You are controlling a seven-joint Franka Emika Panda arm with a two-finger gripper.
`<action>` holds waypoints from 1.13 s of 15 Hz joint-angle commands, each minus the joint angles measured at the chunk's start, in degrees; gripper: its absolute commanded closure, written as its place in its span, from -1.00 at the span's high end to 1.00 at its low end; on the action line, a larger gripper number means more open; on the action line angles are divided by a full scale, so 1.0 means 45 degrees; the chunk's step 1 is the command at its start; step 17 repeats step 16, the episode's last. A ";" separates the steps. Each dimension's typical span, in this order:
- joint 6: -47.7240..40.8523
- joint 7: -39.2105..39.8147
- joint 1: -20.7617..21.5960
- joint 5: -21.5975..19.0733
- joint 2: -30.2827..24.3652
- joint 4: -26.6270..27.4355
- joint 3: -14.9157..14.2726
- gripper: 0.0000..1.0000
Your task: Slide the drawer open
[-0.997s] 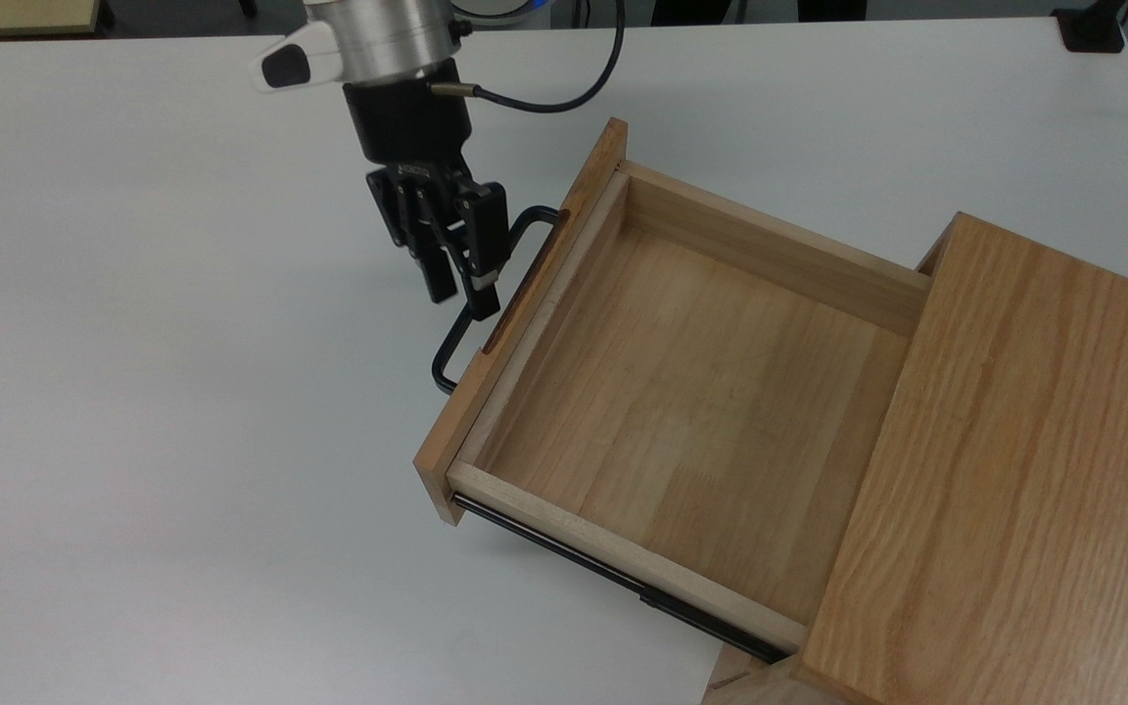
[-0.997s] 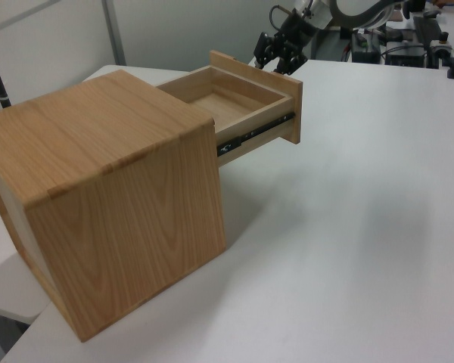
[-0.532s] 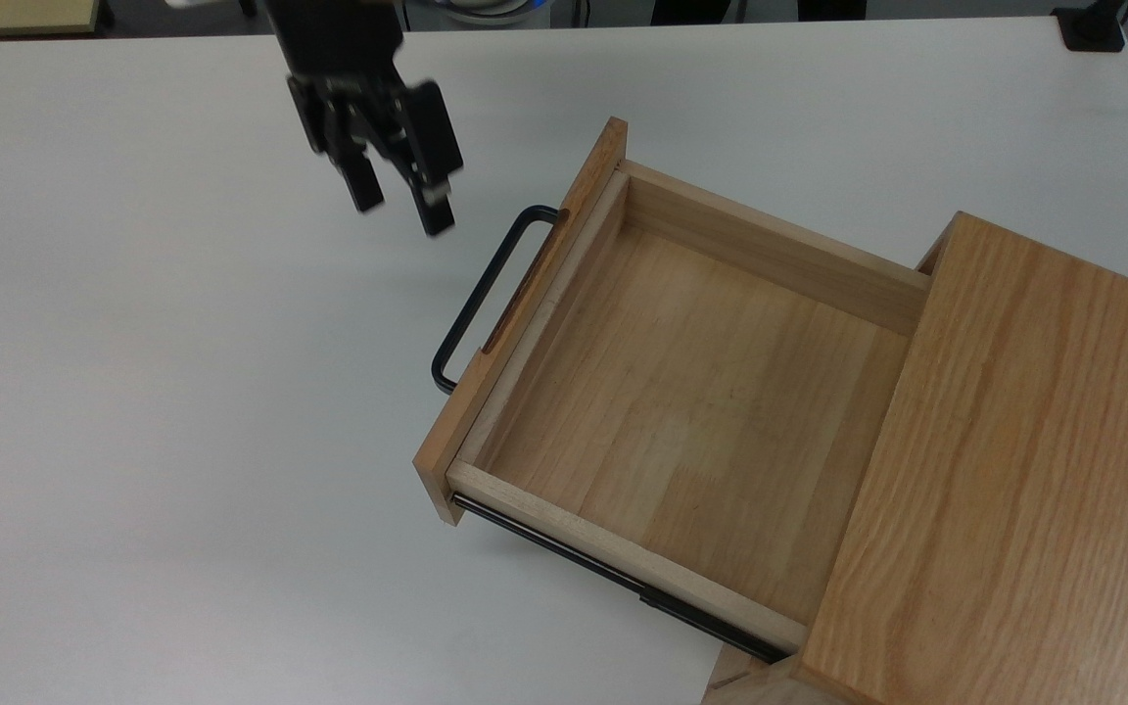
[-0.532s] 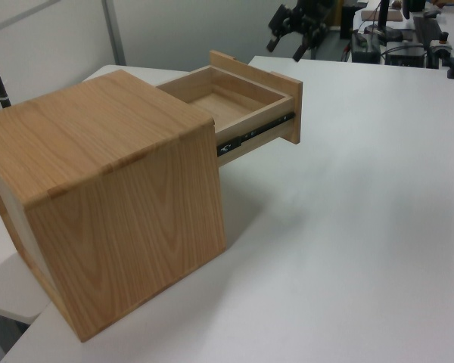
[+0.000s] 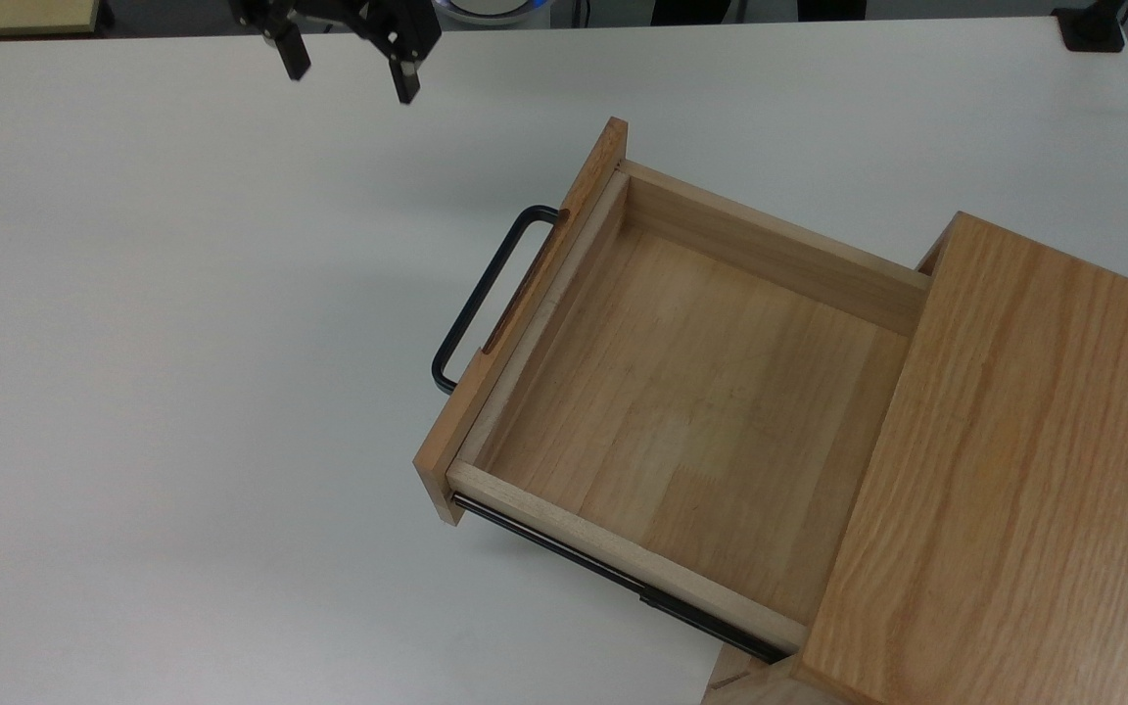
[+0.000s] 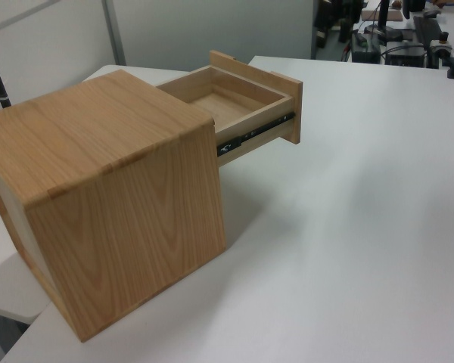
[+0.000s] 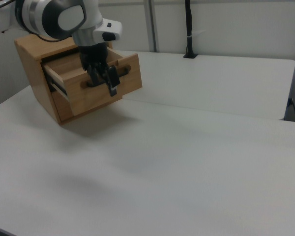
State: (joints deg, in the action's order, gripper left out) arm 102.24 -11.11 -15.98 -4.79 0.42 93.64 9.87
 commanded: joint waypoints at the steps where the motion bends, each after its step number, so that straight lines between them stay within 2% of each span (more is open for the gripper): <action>1: -0.1719 0.1003 0.1221 0.1800 -0.0444 0.0127 -0.0453 1.00; 2: -0.2130 0.1061 0.1825 0.2251 -0.0543 0.0205 -0.0881 1.00; 4: -0.2057 0.1276 0.3212 0.2237 -0.0563 0.0401 -0.2070 1.00; 6: -0.1881 0.1199 0.4191 0.1325 -0.0543 0.0382 -0.3224 1.00; 7: -0.1842 0.1237 0.4350 0.0758 -0.0544 0.0382 -0.3577 1.00; 17: -0.1880 0.1296 0.4527 0.0654 -0.0368 0.0343 -0.3619 1.00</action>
